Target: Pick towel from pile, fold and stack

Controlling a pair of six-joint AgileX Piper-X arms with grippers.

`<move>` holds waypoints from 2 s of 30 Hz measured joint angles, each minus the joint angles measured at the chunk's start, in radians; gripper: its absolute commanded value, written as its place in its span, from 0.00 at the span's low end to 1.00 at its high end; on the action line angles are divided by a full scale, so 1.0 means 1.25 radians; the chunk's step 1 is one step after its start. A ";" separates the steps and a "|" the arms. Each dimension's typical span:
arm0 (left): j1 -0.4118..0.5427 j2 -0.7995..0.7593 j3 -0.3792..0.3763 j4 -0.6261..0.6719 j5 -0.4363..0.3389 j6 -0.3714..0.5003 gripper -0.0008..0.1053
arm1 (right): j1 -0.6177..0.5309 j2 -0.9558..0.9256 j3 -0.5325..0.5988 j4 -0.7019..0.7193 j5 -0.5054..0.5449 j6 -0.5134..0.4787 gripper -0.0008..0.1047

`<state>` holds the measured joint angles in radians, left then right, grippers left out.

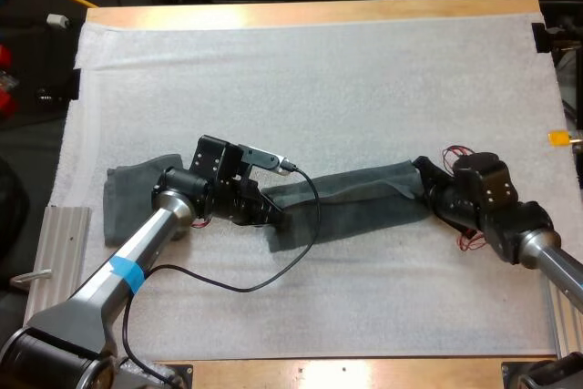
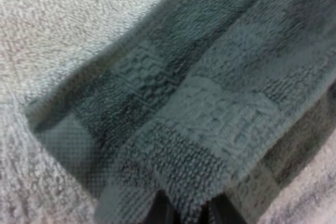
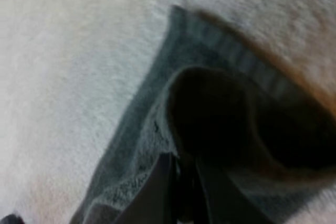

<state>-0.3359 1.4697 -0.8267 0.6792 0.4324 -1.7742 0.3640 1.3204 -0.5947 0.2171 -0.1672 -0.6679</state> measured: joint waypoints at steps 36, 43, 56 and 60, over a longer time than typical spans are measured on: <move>-0.001 -0.397 -0.086 0.210 0.000 -0.044 0.67 | 0.000 -0.148 -0.233 0.443 0.003 -0.629 0.62; -0.001 -0.485 -0.086 0.279 0.000 -0.093 0.66 | 0.000 -0.191 -0.249 0.568 0.012 -0.721 0.61; -0.001 -0.505 -0.086 0.332 0.000 -0.102 0.66 | 0.042 -0.194 -0.248 0.558 0.012 -0.752 0.01; -0.001 -0.505 -0.086 0.332 0.000 -0.103 0.66 | 0.083 -0.177 -0.253 0.528 0.012 -0.740 0.01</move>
<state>-0.3377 0.8382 -0.9347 1.0941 0.4318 -1.9024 0.4675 1.0986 -0.9107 0.8776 -0.1525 -1.5933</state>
